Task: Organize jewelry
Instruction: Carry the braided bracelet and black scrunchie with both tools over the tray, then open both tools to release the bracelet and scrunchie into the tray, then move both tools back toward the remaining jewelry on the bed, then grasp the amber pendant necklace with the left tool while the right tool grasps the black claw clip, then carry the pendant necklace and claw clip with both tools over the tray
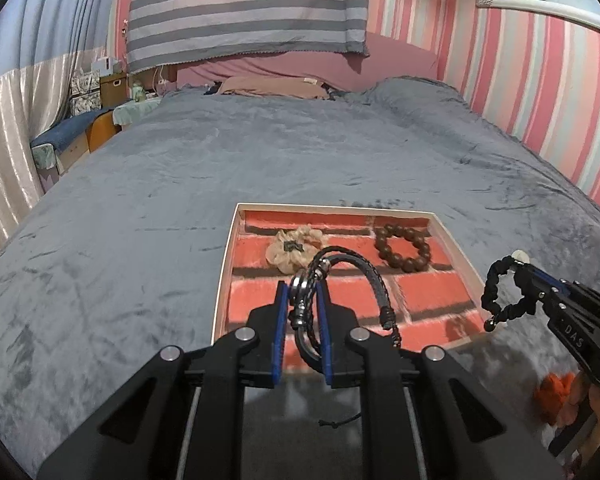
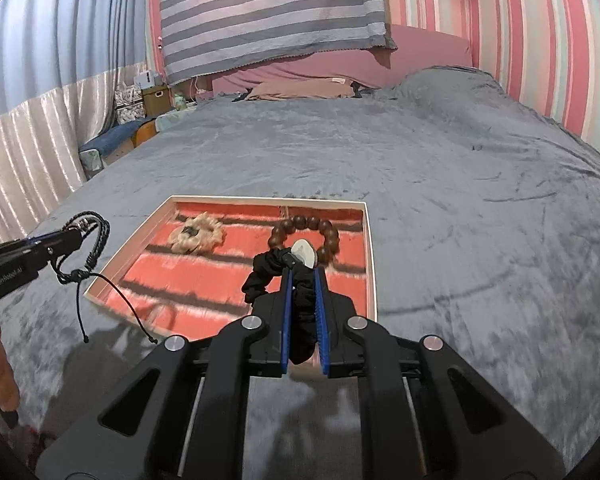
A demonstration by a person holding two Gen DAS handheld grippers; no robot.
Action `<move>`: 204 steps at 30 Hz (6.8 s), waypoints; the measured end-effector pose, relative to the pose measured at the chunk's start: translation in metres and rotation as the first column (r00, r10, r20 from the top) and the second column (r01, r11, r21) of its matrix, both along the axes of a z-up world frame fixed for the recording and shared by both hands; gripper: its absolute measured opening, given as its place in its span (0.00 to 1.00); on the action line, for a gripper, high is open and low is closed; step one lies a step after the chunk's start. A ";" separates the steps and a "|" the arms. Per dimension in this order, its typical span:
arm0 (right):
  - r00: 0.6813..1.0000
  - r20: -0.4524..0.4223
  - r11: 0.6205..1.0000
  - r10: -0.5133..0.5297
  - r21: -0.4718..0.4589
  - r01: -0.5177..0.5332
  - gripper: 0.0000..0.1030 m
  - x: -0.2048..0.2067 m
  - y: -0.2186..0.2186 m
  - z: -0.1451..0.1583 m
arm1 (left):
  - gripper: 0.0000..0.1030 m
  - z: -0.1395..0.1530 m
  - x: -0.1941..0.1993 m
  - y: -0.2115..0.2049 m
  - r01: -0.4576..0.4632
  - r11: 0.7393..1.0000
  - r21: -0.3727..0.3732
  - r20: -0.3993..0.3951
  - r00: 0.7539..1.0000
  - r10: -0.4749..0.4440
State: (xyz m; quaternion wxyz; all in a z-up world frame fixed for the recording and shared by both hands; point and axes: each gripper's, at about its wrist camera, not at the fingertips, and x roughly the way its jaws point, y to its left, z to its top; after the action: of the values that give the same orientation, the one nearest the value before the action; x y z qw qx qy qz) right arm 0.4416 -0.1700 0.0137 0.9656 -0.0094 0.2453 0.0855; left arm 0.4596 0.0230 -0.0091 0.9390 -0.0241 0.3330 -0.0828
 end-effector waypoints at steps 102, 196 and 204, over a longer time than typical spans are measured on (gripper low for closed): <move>0.978 -0.004 0.978 -0.206 -0.023 0.206 0.96 -0.157 -0.093 0.023 | 0.90 0.034 -0.175 0.060 -0.085 0.995 0.046 0.040 0.996 0.084; 0.994 -0.107 0.995 -0.030 0.096 0.040 0.46 -0.277 0.003 -0.139 | 0.26 -0.109 -0.289 0.075 -0.006 1.000 0.023 -0.052 0.999 0.007; 0.995 -0.097 0.994 -0.030 0.102 0.040 0.46 -0.265 -0.007 -0.126 | 0.26 -0.096 -0.280 0.071 -0.027 0.999 0.025 -0.030 0.999 0.028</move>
State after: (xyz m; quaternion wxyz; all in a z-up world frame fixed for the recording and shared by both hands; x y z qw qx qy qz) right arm 0.1763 -0.1769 -0.1125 0.9534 0.0490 0.2863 0.0816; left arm 0.1791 0.0941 -0.1051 0.9350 -0.0184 0.3481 -0.0655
